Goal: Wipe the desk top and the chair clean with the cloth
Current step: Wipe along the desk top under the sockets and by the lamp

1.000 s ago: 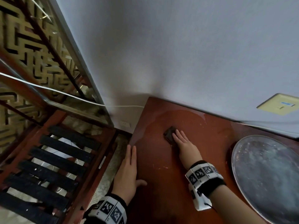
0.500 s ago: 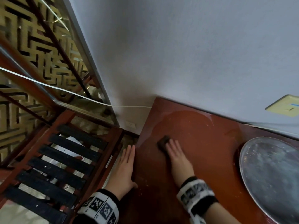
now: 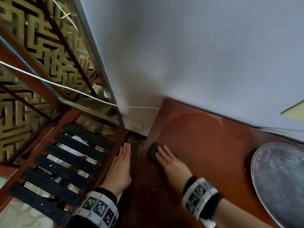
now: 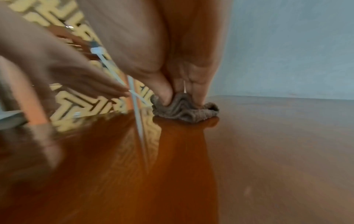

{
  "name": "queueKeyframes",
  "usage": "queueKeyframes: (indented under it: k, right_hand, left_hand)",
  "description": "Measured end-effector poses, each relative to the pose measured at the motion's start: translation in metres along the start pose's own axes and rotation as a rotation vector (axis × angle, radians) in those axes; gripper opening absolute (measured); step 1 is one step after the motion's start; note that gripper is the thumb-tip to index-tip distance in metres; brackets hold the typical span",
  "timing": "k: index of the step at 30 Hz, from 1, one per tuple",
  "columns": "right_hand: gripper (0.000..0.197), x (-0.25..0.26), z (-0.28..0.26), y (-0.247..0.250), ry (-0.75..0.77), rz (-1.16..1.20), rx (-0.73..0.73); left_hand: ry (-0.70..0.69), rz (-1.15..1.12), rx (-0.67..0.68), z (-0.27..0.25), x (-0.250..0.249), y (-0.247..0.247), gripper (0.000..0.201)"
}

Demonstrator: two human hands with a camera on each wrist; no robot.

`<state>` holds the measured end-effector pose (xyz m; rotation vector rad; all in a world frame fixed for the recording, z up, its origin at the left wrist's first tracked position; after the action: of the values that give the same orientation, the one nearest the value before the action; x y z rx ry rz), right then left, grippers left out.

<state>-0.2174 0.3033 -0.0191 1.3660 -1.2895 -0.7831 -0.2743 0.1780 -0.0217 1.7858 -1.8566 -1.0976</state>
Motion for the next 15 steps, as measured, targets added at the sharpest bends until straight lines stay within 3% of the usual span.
queueKeyframes:
  k: [2,4,6,8,9,12,15]
  right_hand:
    - [0.055,0.031,-0.028,-0.023,-0.043,0.053,-0.118]
    - [0.050,0.067,-0.052,-0.052,-0.050,-0.052,-0.186]
    - [0.046,0.106,-0.050,-0.086,-0.001,-0.131,-0.113]
    - [0.034,0.131,-0.046,-0.111,0.087,-0.033,0.044]
    - [0.033,0.136,-0.042,-0.104,0.128,0.002,0.013]
    - [0.047,0.099,-0.022,-0.038,0.104,0.086,-0.126]
    - [0.056,0.020,-0.006,0.017,-0.137,0.028,-0.238]
  left_hand:
    - [0.009,-0.043,-0.022,0.000,0.001,0.006,0.097]
    - [0.002,-0.057,-0.026,-0.001,-0.001,0.005,0.096]
    - [-0.005,-0.063,-0.023,0.000,-0.004,0.001,0.096]
    - [-0.006,-0.081,-0.013,0.001,-0.007,-0.002,0.097]
    - [-0.004,-0.090,-0.015,0.000,-0.007,-0.002,0.097]
    - [-0.018,-0.102,-0.048,-0.002,-0.005,0.000,0.094]
    - [-0.040,-0.107,-0.052,-0.004,-0.002,-0.003,0.092]
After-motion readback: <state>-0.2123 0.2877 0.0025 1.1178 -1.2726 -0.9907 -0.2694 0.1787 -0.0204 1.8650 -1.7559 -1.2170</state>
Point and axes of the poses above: each hand's wrist, its own z-axis towards the middle knuckle, its own y-axis out of the back of the hand, x = y × z, the point moved 10 cm from there along z, towards the middle knuckle, and after that the axes turned 13 degrees about y, right-handed, at the moved point
